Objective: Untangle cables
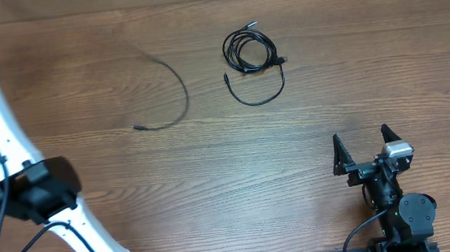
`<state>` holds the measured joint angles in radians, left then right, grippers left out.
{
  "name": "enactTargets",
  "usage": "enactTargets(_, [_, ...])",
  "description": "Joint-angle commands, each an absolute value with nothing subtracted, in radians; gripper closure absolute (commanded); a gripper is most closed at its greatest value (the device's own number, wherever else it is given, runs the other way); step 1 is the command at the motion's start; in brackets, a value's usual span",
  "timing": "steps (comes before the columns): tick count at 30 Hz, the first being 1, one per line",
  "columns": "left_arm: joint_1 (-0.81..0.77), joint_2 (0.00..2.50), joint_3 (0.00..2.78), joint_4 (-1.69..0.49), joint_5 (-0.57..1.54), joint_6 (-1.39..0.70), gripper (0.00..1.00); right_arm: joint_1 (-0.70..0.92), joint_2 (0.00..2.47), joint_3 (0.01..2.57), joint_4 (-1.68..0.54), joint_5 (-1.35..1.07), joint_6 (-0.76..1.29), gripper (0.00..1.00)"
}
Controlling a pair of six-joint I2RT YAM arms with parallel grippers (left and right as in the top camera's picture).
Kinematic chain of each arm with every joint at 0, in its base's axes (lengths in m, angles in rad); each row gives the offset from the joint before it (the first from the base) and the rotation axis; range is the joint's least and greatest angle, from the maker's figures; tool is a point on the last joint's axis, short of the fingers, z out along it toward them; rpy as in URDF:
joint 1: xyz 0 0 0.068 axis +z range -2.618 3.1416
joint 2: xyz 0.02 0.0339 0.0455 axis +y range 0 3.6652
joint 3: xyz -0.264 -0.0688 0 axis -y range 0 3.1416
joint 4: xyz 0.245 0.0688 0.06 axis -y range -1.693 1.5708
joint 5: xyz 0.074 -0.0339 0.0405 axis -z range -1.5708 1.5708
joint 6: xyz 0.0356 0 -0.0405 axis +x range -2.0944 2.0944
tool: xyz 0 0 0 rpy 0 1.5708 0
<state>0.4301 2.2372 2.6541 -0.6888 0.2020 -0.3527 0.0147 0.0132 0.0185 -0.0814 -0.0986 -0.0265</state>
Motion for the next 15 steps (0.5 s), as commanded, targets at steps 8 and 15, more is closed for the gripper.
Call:
enactTargets(8, [0.476, 2.385, 2.632, -1.048, 0.108, -0.108, 0.0, 0.013, 0.011, 0.009, -0.077, -0.094, -0.031, 0.0])
enactTargets(15, [0.449, 2.347, 2.635, -1.096, 0.299, -0.108, 0.0, 0.013, 0.011, 0.009, -0.077, -0.094, -0.031, 0.0])
